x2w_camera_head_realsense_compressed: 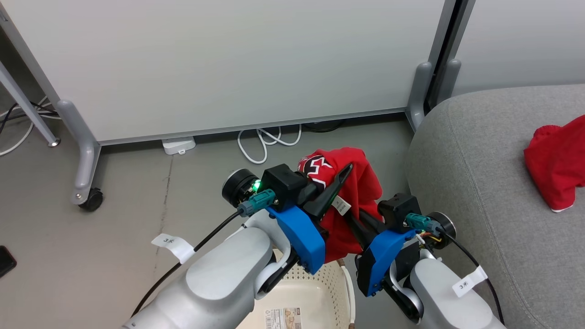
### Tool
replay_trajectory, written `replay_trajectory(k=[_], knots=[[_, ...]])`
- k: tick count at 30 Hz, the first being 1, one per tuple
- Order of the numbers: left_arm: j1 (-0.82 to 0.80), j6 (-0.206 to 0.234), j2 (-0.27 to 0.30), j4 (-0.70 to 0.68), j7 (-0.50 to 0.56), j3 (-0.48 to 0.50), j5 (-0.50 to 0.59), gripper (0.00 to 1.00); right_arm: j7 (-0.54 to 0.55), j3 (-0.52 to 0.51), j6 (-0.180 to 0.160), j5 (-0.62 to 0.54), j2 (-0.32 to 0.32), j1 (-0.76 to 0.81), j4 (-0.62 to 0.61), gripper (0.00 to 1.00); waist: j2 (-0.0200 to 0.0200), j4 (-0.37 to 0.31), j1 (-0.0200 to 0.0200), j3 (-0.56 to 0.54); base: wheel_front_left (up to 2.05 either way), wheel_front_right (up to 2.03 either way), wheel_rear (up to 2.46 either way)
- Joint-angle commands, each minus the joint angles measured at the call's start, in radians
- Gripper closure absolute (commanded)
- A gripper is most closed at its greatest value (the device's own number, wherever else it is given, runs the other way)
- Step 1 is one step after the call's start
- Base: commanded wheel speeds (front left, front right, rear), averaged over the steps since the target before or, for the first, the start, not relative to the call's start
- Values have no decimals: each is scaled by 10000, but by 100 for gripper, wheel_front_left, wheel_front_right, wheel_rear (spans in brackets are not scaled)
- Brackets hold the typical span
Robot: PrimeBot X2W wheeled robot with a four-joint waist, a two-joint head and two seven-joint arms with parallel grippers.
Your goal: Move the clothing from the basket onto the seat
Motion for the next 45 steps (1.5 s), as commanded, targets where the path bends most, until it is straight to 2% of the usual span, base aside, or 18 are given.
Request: replay_trajectory(k=[1,9,18,29,30,32,35,40,45], knots=[[35,-21,50,-23,-51,105,66,0,-53,-12,5,-13,17,-122,21,100,-1,-8,0,-6,0,0,0],[405,-21,250,-202,-51,273,186,0,-161,-84,5,-59,16,-152,-89,100,-1,-90,0,11,0,0,0],[1303,-21,741,-867,-49,1195,519,0,-232,-279,5,-125,-88,-30,-273,100,-1,-126,0,42,0,0,0],[3468,121,1155,-2300,-48,3758,1787,0,-171,-588,5,-297,-156,289,-651,100,-1,-168,0,32,0,0,0],[3468,121,1155,-2300,-48,3758,1787,0,-171,-588,5,-297,-156,289,-651,100,-1,-168,0,32,0,0,0],[4145,165,1208,-2602,-48,4517,2232,0,-127,-664,5,-335,-163,349,-804,100,-1,-187,0,29,0,0,0],[4561,208,1241,-2776,-43,4978,2577,0,-85,-709,5,-359,-169,392,-902,100,-1,-194,0,40,0,0,0],[5466,175,1116,-3137,-42,6048,3232,0,0,-787,5,-440,-204,552,-1163,100,-1,-219,0,70,0,0,0],[6039,49,959,-3331,-42,6666,3694,0,63,-886,5,-506,-252,696,-1422,100,-1,-230,0,85,0,0,0]])
